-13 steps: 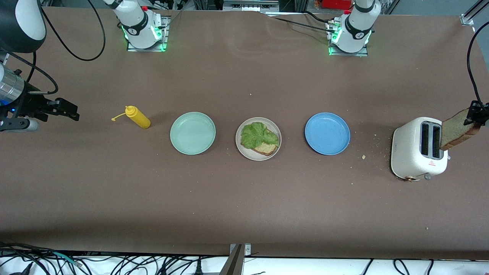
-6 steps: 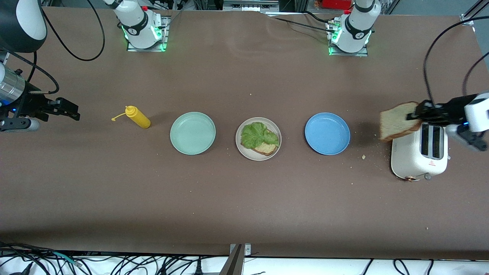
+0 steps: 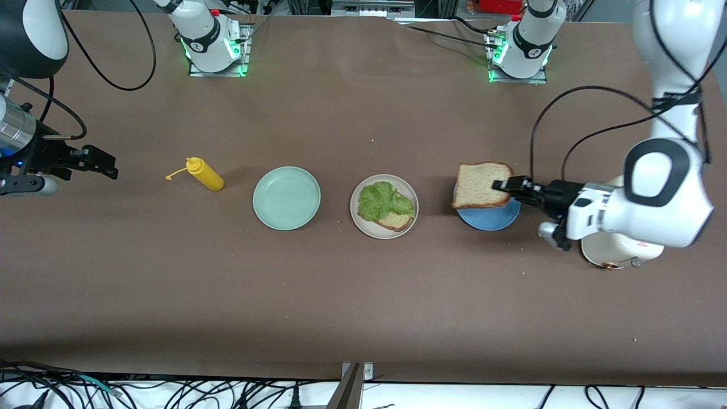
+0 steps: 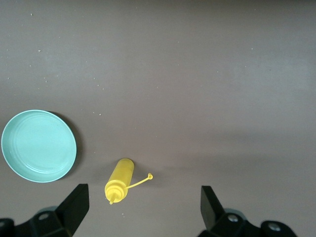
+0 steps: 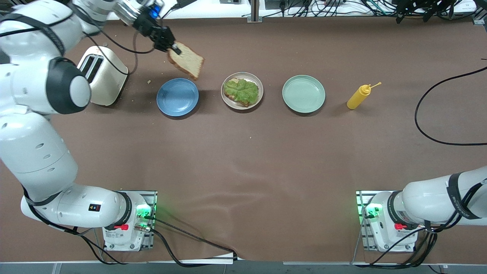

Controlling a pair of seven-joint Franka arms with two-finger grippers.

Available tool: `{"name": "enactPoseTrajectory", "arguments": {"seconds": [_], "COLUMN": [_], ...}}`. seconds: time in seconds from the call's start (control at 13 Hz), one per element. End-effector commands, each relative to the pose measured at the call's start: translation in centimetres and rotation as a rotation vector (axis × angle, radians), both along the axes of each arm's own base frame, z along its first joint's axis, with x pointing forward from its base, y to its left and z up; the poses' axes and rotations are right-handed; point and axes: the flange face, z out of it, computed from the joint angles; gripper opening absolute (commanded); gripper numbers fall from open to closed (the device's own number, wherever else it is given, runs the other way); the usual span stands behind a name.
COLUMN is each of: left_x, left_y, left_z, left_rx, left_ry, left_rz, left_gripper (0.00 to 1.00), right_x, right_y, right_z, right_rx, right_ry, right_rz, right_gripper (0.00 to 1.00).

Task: Make sandwich in beige plate with both arms
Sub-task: 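Carry the toast with the left gripper and lay it on the lettuce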

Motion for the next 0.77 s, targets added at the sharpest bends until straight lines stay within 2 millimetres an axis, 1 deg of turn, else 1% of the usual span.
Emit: {"name": "enactPoseTrajectory", "arguments": {"seconds": [0.0, 0.08, 0.15, 0.23, 0.31, 0.46, 0.54, 0.62, 0.69], "left_x": [0.2, -0.1, 0.0, -0.4, -0.8, -1.8, -2.1, -3.0, -3.7], "left_y": [-4.6, -6.4, -7.5, -8.6, -10.2, -12.1, -12.6, -13.3, -14.0], "left_z": [-1.4, -2.6, -3.4, -4.5, -5.3, -7.3, -8.2, -9.5, -10.5], "left_rx": [-0.056, -0.073, -0.078, -0.080, -0.083, -0.073, -0.098, -0.125, -0.140], "left_ry": [0.015, 0.035, 0.031, 0.030, 0.021, 0.004, -0.014, -0.024, -0.037], "left_rz": [0.010, 0.002, 0.017, 0.045, 0.055, 0.089, 0.090, 0.092, 0.104], "left_gripper": [0.00, 0.00, 0.00, 0.00, 0.00, 0.00, 0.00, 0.00, 0.00], "right_x": [-0.2, -0.2, -0.2, -0.2, -0.2, -0.2, -0.2, -0.2, -0.2], "right_y": [-0.3, -0.3, -0.4, -0.4, -0.4, -0.4, -0.4, -0.4, -0.4], "right_z": [0.6, 0.6, 0.6, 0.6, 0.6, 0.6, 0.6, 0.6, 0.6], "right_rx": [-0.013, -0.013, -0.011, -0.011, -0.013, -0.011, -0.011, -0.011, -0.011], "right_ry": [0.002, 0.002, 0.002, 0.002, 0.002, 0.002, 0.002, 0.001, 0.001], "right_rz": [0.012, 0.012, 0.010, 0.008, 0.004, 0.002, 0.001, -0.001, -0.001], "right_gripper": [1.00, 1.00, 1.00, 1.00, 1.00, 1.00, 1.00, 1.00, 1.00]}}
